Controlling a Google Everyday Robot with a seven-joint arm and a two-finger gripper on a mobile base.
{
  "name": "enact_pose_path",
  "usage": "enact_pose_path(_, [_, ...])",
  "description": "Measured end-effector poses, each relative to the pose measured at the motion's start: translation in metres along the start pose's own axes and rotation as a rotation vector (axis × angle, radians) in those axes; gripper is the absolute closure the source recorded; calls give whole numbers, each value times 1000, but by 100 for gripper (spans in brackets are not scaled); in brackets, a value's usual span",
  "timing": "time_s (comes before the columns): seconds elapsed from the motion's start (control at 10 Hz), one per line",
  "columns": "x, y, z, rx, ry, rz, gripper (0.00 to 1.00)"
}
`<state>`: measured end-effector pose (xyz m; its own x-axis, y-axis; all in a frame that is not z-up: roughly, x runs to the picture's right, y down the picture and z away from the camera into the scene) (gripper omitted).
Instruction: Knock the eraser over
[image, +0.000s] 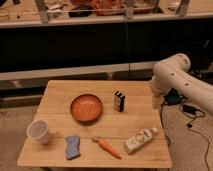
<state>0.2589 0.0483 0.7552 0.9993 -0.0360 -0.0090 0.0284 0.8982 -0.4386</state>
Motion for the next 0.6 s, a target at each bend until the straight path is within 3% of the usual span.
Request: enact_pose_path(0.6, [-12,-7,10,14,-7,-25,20])
